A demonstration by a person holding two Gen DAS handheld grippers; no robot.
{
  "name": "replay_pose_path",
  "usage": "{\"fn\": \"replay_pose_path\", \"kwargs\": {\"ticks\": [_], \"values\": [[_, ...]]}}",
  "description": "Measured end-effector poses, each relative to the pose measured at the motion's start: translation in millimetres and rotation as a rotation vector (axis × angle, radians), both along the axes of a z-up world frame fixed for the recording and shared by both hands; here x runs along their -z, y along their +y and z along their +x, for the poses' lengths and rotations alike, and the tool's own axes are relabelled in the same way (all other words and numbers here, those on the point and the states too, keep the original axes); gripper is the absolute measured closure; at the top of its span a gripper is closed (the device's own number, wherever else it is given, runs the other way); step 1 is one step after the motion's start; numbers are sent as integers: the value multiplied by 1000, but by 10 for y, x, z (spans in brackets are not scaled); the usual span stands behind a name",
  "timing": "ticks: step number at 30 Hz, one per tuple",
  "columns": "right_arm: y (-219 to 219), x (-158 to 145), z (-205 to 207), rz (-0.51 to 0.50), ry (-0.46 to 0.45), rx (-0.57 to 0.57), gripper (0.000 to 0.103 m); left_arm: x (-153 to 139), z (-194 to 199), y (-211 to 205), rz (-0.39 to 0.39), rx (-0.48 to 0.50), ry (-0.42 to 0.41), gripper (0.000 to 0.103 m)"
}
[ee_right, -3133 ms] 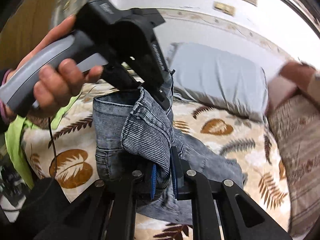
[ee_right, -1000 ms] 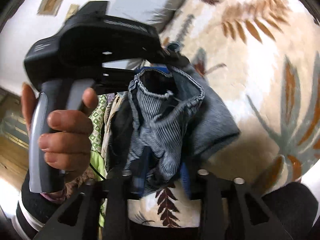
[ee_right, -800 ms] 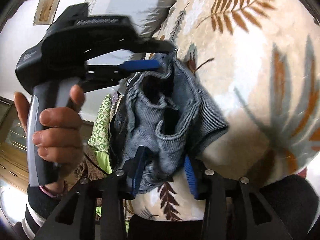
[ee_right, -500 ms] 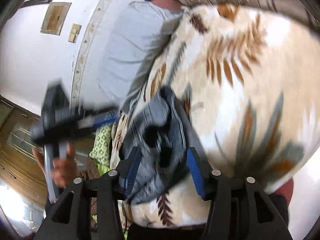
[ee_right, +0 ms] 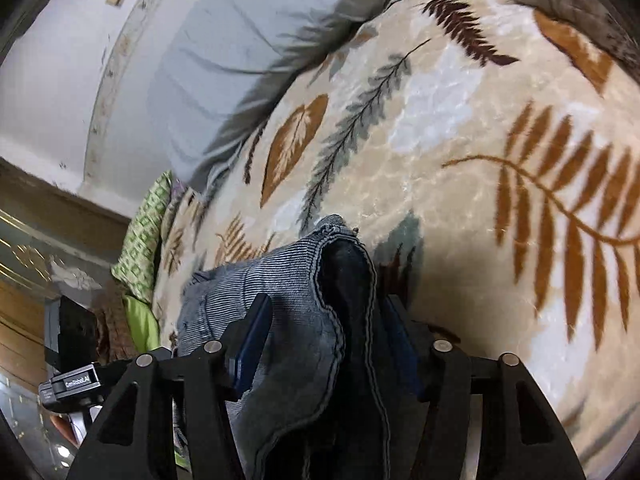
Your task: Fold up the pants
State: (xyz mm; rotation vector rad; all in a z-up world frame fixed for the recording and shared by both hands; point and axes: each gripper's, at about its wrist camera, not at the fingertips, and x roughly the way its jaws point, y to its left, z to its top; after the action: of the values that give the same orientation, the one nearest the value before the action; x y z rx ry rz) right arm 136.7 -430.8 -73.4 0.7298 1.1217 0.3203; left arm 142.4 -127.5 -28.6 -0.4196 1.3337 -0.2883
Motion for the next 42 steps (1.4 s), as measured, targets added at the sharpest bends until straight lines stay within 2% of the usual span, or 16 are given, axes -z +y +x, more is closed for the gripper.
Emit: {"fn": "replay_pose_path", "kwargs": {"ticks": [1, 2, 4, 6, 8, 10, 13, 16, 19, 24, 27, 33, 37, 39, 41, 42], "values": [[26, 26, 26, -1, 5, -19, 56, 7, 23, -24, 1, 1, -9, 41], [56, 35, 48, -6, 5, -36, 76, 13, 31, -30, -2, -1, -15, 41], [105, 1, 71, -48, -6, -75, 92, -3, 24, -36, -3, -5, -39, 41], [164, -65, 108, -83, -22, -109, 97, -37, 20, -47, 19, -1, -62, 49], [213, -240, 136, -94, -67, -140, 98, -98, 5, -73, 52, 3, -100, 74], [229, -440, 168, -95, -139, -153, 98, -114, 12, -133, 119, 15, -131, 83], [264, -427, 254, -146, -137, -172, 98, -26, 37, -193, 180, 18, -131, 92], [309, -259, 273, -210, -106, -195, 98, 27, 34, -254, 216, 28, -143, 92], [244, -119, 278, -195, -91, -176, 98, 68, 42, -324, 252, 47, -153, 92], [186, 99, 299, -196, -53, -170, 95, 154, 87, -337, 245, 45, -138, 92], [163, 194, 316, -204, -34, -159, 83, 172, 94, -356, 258, 48, -137, 92], [94, 143, 317, -188, 2, -133, 76, 136, 88, -362, 272, 45, -118, 92], [-83, -68, 184, -113, -5, -93, 75, 10, 7, -176, 220, 14, -89, 90], [-196, -137, 79, -36, 2, -86, 71, -24, -112, -22, 173, 0, -69, 83], [-262, -158, -43, 29, 18, -90, 60, -12, -238, 71, 129, -7, -48, 70], [-277, -147, -104, 50, 28, -95, 57, 2, -313, 101, 103, -6, -38, 69]]}}
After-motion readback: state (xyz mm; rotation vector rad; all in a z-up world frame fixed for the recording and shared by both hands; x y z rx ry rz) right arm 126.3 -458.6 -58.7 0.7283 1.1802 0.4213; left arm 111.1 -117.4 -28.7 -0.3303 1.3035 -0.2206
